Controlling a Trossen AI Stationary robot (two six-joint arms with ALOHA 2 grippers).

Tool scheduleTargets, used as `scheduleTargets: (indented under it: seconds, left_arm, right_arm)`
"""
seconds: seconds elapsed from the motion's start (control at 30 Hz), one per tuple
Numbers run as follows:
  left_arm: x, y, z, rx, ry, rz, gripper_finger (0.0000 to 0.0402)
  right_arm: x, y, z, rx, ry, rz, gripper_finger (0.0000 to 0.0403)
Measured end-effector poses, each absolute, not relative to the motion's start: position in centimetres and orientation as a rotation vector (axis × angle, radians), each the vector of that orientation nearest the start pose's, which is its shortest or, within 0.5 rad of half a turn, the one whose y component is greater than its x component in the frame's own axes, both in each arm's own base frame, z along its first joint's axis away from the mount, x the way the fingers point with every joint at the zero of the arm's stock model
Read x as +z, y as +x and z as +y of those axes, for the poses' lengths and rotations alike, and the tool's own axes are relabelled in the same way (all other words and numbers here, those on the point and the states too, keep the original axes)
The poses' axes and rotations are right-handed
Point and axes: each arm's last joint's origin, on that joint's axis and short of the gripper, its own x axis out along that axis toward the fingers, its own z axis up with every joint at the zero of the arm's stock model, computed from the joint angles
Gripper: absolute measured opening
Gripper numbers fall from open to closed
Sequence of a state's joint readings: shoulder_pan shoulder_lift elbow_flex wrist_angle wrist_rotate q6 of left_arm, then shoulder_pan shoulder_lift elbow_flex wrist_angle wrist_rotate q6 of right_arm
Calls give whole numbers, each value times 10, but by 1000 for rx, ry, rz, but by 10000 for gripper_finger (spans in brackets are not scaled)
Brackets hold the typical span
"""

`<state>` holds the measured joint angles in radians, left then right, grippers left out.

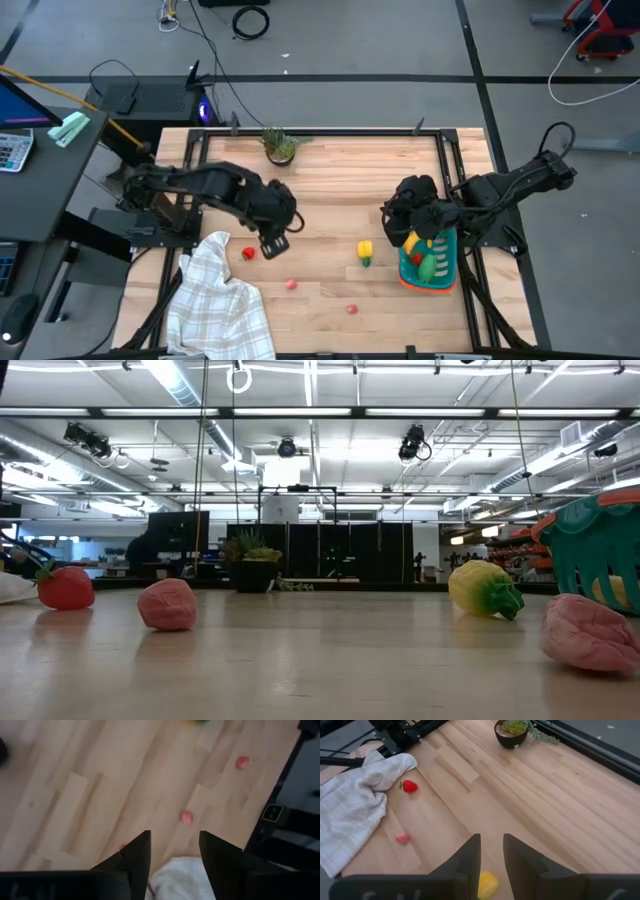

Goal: Pick and placing Produce into tupperware
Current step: Put the red strawberry into the blue basket

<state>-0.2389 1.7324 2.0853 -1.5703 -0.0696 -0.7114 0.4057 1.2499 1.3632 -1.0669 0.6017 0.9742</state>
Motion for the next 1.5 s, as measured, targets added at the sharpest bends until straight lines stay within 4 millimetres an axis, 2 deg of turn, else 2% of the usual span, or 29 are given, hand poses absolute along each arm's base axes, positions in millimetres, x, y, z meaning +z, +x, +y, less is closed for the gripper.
scheduleTargets:
  seconds: [0.27, 0.4, 0.63, 0.77, 0.87, 1.03, 1.2, 1.27, 1.37, 1.5]
  left_arm:
    - [388, 319, -91, 434, -632, 1261, 176]
    - [368, 334, -97, 484, -706, 1332, 176]
    - [326, 364, -102, 504, -724, 1487, 176]
    - [302, 377, -106, 446, -629, 1567, 176]
    - [297, 381, -104, 418, -596, 1585, 176]
    - [298, 384, -87, 409, -583, 1572, 176]
    - [308, 381, -75, 360, -563, 1552, 176]
    - [314, 373, -70, 345, -556, 1543, 176]
    - [322, 344, -61, 388, -595, 1555, 176]
    - [321, 288, -51, 579, -733, 1575, 176]
  right_arm:
    - [367, 215, 74, -548, 447, 656, 91]
    - [367, 215, 74, -547, 446, 656, 91]
    - [366, 215, 76, -518, 463, 684, 91]
    - [365, 214, 77, -489, 478, 709, 91]
    - [365, 214, 78, -463, 493, 733, 91]
    - [364, 214, 79, -427, 511, 767, 91]
    - [363, 213, 80, -393, 500, 802, 91]
    - [362, 212, 80, -382, 501, 831, 91]
    - [360, 208, 82, -377, 485, 874, 91]
    - [359, 204, 84, -378, 456, 900, 91]
